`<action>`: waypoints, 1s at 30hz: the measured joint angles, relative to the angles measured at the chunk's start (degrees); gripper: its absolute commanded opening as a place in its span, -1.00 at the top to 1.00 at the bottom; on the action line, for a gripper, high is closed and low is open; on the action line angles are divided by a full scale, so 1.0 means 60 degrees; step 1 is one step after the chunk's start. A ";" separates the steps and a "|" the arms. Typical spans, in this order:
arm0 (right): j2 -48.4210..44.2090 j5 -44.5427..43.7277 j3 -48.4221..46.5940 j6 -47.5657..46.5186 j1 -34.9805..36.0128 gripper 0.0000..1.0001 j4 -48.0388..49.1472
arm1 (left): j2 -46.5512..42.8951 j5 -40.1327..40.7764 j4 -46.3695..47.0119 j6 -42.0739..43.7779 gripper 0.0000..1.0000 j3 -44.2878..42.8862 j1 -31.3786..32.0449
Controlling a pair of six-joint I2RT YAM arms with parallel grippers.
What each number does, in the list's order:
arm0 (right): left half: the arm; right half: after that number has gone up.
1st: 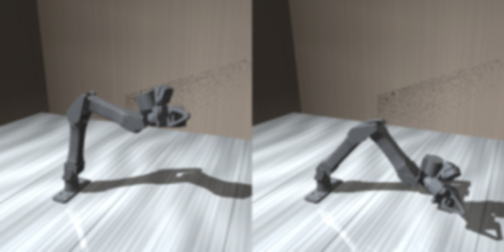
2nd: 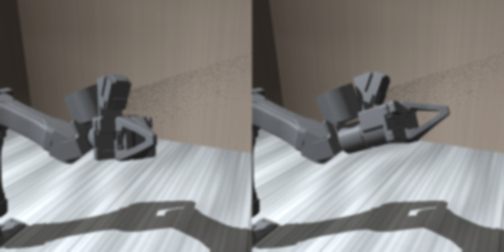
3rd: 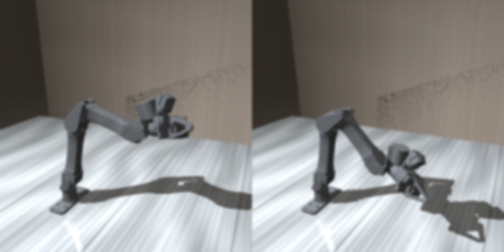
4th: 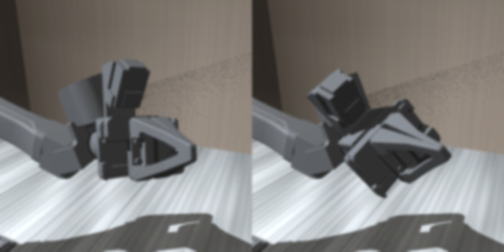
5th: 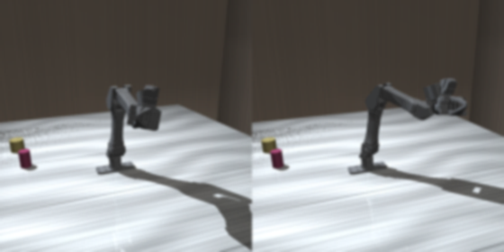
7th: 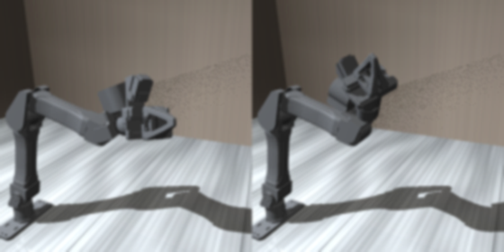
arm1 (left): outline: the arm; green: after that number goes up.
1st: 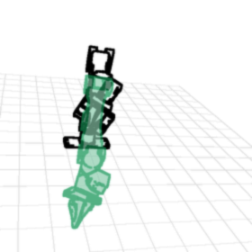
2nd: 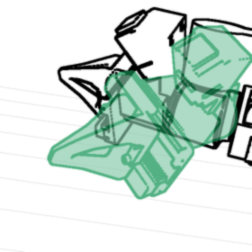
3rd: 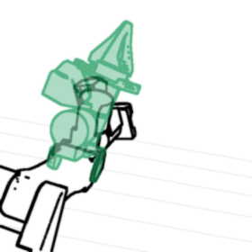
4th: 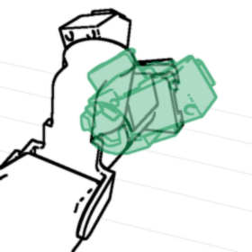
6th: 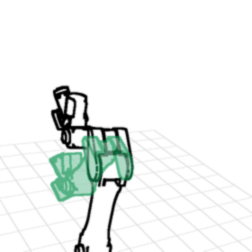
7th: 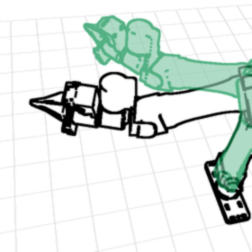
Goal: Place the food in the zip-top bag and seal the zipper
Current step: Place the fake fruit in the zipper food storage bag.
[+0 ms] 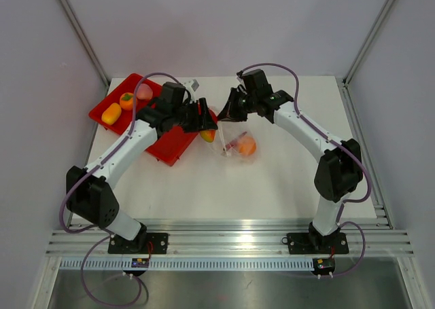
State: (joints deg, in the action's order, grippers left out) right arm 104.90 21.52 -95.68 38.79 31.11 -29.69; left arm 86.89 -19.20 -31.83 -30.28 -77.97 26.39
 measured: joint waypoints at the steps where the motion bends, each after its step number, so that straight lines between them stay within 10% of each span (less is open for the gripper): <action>1: 0.0000 -0.0011 0.0000 -0.0004 0.0000 1.00 -0.0004 | 0.0036 0.0025 -0.0007 0.0004 1.00 0.0000 0.0000; 10: -0.0044 0.0131 0.0000 0.0091 0.0051 1.00 0.0248 | 0.0998 0.0193 -0.0310 0.0007 0.99 -0.0026 0.0036; 15: -0.0080 0.0291 0.0000 0.0117 0.0062 1.00 0.0277 | 0.1355 0.0149 -0.0474 0.0004 -0.39 -0.0073 0.0080; 22: -0.0084 0.0291 0.0000 0.0120 0.0062 1.00 0.0280 | 0.1275 -0.0036 -0.0798 0.0313 -0.82 -0.0321 0.0095; 26: -0.0084 0.0306 0.0000 0.0120 0.0062 1.00 0.0328 | 0.0976 -0.0076 -0.1239 0.0659 -0.34 -0.0499 0.0193; 27: -0.0084 0.0313 0.0000 0.0120 0.0062 1.00 0.0342 | 0.0841 -0.0073 -0.1300 0.0721 0.42 -0.0503 0.0219; 28: -0.0084 0.0324 0.0000 0.0120 0.0062 1.00 0.0342 | 0.0648 -0.0076 -0.1395 0.0801 0.78 -0.0503 0.0244; 30: -0.0084 0.0331 0.0000 0.0120 0.0062 1.00 0.0346 | 0.0178 -0.0095 -0.1526 0.1042 1.00 -0.0503 0.0277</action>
State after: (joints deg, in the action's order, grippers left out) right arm 104.40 23.51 -95.68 39.51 31.48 -27.62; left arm 87.96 -19.77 -40.99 -24.03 -80.99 28.05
